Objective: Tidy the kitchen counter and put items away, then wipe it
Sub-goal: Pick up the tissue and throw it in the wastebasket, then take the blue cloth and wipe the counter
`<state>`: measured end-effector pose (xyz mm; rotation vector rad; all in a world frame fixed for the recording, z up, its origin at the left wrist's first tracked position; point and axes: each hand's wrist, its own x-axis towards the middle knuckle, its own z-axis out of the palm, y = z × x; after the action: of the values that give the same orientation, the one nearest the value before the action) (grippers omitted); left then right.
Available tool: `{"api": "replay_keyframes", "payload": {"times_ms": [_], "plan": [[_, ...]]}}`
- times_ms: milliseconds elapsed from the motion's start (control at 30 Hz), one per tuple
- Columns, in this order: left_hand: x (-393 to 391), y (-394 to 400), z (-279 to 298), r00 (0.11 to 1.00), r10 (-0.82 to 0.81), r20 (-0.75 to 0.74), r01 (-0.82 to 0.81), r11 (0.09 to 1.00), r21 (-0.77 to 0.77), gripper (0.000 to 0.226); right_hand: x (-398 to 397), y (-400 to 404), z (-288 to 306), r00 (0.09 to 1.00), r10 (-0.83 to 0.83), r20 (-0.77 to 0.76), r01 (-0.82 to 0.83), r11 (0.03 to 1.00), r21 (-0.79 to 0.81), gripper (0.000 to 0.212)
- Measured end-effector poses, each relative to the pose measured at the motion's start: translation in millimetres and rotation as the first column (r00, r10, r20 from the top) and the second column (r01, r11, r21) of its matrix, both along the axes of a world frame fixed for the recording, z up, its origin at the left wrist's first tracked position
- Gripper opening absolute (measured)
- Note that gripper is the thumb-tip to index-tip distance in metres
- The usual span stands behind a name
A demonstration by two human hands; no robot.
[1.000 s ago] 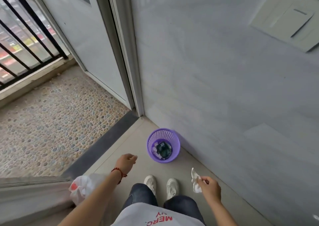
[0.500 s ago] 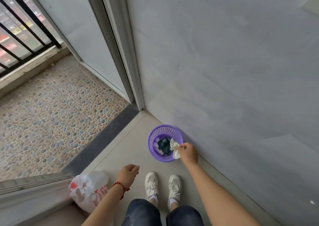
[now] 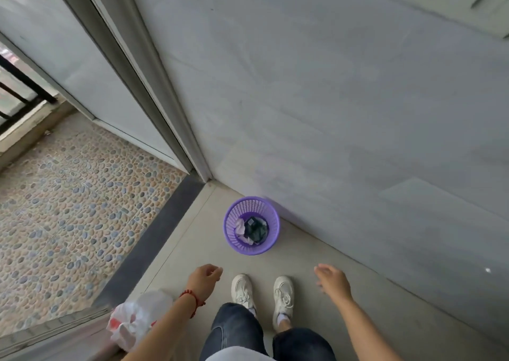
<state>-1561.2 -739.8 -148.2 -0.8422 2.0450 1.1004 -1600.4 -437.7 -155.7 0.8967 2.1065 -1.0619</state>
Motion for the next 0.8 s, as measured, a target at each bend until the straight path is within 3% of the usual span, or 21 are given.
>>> {"api": "replay_keyframes", "payload": {"times_ms": [267, 533, 700, 800], "plan": [[-19, 51, 18, 0.967, -0.254, 0.007, 0.254, 0.965, -0.058, 0.029, 98, 95, 15, 0.928, -0.373, -0.022, 0.372, 0.928, -0.025, 0.026], [11, 196, 37, 0.87, -0.49, -0.05, 0.486, 0.87, -0.076, 0.028, 215, 189, 28, 0.791, -0.608, -0.067, 0.606, 0.794, -0.046, 0.026], [43, 312, 40, 0.718, -0.695, -0.043, 0.694, 0.719, -0.038, 0.027, 302, 243, 33, 0.599, -0.796, -0.081, 0.794, 0.604, -0.07, 0.017], [60, 378, 44, 0.572, -0.819, -0.051, 0.819, 0.573, -0.023, 0.025, 353, 262, 35, 0.45, -0.892, -0.051, 0.888, 0.453, -0.076, 0.015]]}}
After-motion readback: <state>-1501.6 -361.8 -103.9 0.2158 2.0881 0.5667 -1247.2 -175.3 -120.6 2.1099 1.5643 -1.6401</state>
